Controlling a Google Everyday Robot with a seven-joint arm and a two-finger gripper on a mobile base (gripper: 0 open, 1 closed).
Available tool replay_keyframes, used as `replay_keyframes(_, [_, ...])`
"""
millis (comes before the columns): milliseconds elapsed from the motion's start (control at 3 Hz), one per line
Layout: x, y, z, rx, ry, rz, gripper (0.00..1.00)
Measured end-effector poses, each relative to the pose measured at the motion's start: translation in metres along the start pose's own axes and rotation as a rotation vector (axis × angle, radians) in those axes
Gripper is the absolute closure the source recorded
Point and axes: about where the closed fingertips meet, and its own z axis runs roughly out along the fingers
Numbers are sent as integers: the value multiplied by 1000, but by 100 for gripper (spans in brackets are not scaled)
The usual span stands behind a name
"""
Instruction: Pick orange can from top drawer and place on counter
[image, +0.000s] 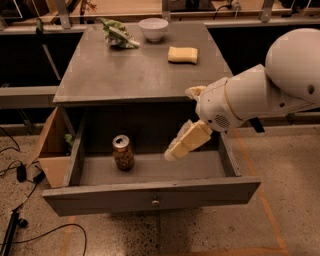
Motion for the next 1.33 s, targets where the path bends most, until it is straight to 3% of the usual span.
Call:
replay_keyframes(333, [18,3,40,-33,-31,46,0])
replay_keyframes(667, [39,2,123,-109,-114,96,0])
replay_keyframes(1333, [50,-28,200,-129,-189,106,0])
